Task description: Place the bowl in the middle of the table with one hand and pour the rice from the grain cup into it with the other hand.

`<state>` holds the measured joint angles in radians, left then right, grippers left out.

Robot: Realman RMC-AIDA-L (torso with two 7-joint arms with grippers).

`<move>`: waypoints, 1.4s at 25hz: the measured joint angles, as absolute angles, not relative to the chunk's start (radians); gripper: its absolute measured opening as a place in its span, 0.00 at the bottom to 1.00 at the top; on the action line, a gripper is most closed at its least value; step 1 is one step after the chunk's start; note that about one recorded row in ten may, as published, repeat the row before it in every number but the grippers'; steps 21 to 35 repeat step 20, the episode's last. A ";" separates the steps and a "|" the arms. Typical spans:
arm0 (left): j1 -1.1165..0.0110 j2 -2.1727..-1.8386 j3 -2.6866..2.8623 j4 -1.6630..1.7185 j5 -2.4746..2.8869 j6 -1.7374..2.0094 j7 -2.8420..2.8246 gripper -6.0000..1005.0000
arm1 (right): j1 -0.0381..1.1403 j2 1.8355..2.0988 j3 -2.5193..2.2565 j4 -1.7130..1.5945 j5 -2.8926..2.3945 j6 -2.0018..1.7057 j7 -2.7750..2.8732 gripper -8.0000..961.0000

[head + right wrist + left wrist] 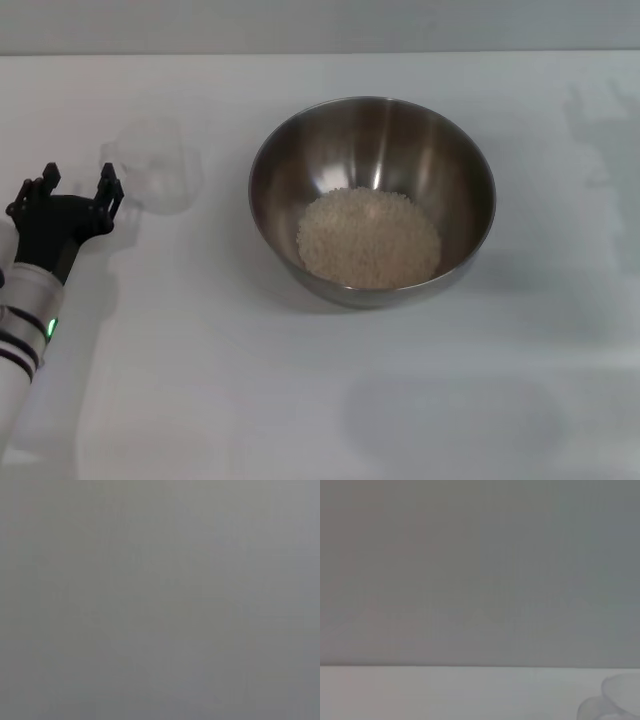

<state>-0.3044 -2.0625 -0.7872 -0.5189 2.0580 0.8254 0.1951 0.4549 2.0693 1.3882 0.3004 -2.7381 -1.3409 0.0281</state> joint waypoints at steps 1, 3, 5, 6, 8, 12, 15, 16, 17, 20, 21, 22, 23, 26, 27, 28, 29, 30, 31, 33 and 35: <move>-0.282 -2.062 -0.786 -0.525 2.082 0.846 0.171 0.68 | 0.458 2.069 1.388 0.297 -2.738 -1.341 0.028 0.54; -0.266 -2.062 -0.786 -0.529 2.109 0.866 0.143 0.67 | 0.466 2.068 1.388 0.288 -2.737 -1.341 0.027 0.54; -0.228 -2.062 -0.786 -0.532 2.184 0.928 0.077 0.67 | 0.473 2.068 1.388 0.279 -2.735 -1.341 0.027 0.54; -0.221 -2.062 -0.786 -0.532 2.197 0.941 0.066 0.67 | 0.475 2.068 1.388 0.276 -2.735 -1.341 0.027 0.54; -0.191 -2.062 -0.786 -0.532 2.234 0.987 0.029 0.67 | 0.478 2.068 1.388 0.274 -2.734 -1.341 0.027 0.54; -0.129 -2.063 -0.785 -0.525 2.285 1.117 -0.025 0.67 | 0.480 2.070 1.389 0.273 -2.733 -1.343 0.027 0.54; -0.090 -2.065 -0.785 -0.508 2.305 1.251 -0.026 0.67 | 0.482 2.072 1.389 0.270 -2.731 -1.342 0.030 0.54; -0.090 -2.065 -0.785 -0.508 2.305 1.251 -0.026 0.67 | 0.482 2.073 1.389 0.269 -2.731 -1.343 0.032 0.54; -0.075 -2.067 -0.782 -0.477 2.325 1.372 -0.024 0.67 | 0.481 2.074 1.390 0.268 -2.731 -1.343 0.032 0.54; -0.076 -2.069 -0.779 -0.436 2.340 1.467 -0.031 0.67 | 0.472 2.077 1.389 0.268 -2.730 -1.347 0.038 0.54; -0.076 -2.069 -0.779 -0.436 2.340 1.467 -0.031 0.67 | 0.472 2.077 1.389 0.268 -2.730 -1.347 0.038 0.54; -0.076 -2.069 -0.779 -0.436 2.340 1.467 -0.031 0.67 | 0.472 2.077 1.389 0.268 -2.730 -1.347 0.038 0.54; -0.076 -2.069 -0.779 -0.436 2.340 1.467 -0.031 0.67 | 0.472 2.077 1.389 0.268 -2.730 -1.347 0.038 0.54; -0.076 -2.069 -0.779 -0.436 2.340 1.467 -0.031 0.67 | 0.472 2.077 1.389 0.268 -2.730 -1.347 0.038 0.54; -0.076 -2.069 -0.779 -0.436 2.340 1.467 -0.031 0.67 | 0.472 2.077 1.389 0.268 -2.730 -1.347 0.038 0.54; -0.076 -2.069 -0.779 -0.436 2.340 1.467 -0.031 0.67 | 0.472 2.077 1.389 0.268 -2.730 -1.347 0.038 0.54; -0.076 -2.069 -0.779 -0.436 2.340 1.467 -0.031 0.67 | 0.472 2.077 1.389 0.268 -2.730 -1.347 0.038 0.54; -0.076 -2.069 -0.779 -0.436 2.340 1.467 -0.031 0.67 | 0.472 2.077 1.389 0.268 -2.730 -1.347 0.038 0.54; -0.076 -2.069 -0.779 -0.436 2.340 1.467 -0.031 0.67 | 0.472 2.077 1.389 0.268 -2.730 -1.347 0.038 0.54; -0.076 -2.069 -0.779 -0.436 2.340 1.467 -0.031 0.67 | 0.472 2.077 1.389 0.268 -2.730 -1.347 0.038 0.54; -0.076 -2.069 -0.779 -0.436 2.340 1.467 -0.031 0.67 | 0.472 2.077 1.389 0.268 -2.730 -1.347 0.038 0.54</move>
